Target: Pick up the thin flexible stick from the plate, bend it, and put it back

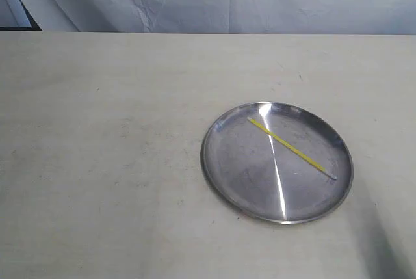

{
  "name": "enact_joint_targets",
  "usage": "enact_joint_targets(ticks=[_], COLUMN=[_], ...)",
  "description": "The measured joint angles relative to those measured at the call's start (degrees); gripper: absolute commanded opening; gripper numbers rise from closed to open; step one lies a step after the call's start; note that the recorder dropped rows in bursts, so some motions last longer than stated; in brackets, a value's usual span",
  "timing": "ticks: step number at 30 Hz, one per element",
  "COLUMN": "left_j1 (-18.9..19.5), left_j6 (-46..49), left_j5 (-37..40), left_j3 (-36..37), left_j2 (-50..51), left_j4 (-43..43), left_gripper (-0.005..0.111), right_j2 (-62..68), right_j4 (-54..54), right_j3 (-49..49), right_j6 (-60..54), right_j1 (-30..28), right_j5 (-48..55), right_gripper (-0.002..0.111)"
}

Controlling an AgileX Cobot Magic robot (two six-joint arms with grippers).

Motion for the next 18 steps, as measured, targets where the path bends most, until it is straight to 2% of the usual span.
enact_joint_targets(ticks=[2, 5, 7, 8, 10, 13, 15, 18], left_j1=[0.0, 0.0, 0.0, 0.0, 0.0, 0.0, 0.0, 0.0], left_j6=[0.0, 0.0, 0.0, 0.0, 0.0, 0.0, 0.0, 0.0], left_j5=[0.0, 0.0, 0.0, 0.0, 0.0, 0.0, 0.0, 0.0], left_j3=[0.0, 0.0, 0.0, 0.0, 0.0, 0.0, 0.0, 0.0], left_j2=[0.0, 0.0, 0.0, 0.0, 0.0, 0.0, 0.0, 0.0], left_j4=[0.0, 1.07, 1.87, 2.06, 2.11, 2.11, 2.11, 2.11], left_gripper=[0.0, 0.0, 0.0, 0.0, 0.0, 0.0, 0.0, 0.0], right_j2=[0.0, -0.03, -0.03, -0.03, 0.96, 7.29, 15.15, 29.02], right_j4=[1.92, 16.6, 21.06, 21.32, 19.15, 10.4, 4.12, 0.7], right_j3=[0.12, 0.02, 0.02, 0.02, -3.25, -13.13, -22.65, -36.47], right_j6=[2.85, 26.01, 36.9, 38.92, 40.61, 38.2, 33.55, 21.78], right_j1=[0.0, 0.0, 0.0, 0.0, 0.0, 0.0, 0.0, 0.0], right_j5=[-8.71, -29.06, -34.75, -34.55, -27.71, -13.66, -1.7, 15.55], right_gripper=[-0.001, -0.001, -0.001, -0.001, -0.001, -0.001, -0.001, -0.001])
